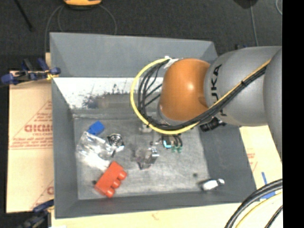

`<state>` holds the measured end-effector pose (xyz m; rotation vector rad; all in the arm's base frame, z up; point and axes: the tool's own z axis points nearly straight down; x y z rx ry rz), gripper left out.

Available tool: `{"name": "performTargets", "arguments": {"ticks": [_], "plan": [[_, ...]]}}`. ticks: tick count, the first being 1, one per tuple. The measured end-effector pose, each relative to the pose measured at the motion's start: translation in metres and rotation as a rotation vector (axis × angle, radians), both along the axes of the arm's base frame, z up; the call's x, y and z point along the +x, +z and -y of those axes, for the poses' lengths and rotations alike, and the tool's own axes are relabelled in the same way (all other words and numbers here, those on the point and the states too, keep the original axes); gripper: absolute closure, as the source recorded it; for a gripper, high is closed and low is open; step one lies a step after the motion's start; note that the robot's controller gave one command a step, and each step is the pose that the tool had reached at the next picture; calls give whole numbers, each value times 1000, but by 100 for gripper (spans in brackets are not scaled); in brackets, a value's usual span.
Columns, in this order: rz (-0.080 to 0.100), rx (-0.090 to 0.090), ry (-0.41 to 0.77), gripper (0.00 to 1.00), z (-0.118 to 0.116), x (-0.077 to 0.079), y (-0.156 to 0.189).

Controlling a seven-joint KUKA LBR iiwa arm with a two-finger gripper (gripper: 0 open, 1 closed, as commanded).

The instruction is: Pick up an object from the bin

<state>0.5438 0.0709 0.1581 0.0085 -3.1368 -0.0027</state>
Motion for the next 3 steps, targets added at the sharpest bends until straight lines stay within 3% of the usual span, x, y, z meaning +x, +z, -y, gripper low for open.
{"name": "performTargets", "arguments": {"ticks": [1,3], "plan": [[13,0,636,0,14,12,-82],[13,3,627,0,13,15,-79]]}}
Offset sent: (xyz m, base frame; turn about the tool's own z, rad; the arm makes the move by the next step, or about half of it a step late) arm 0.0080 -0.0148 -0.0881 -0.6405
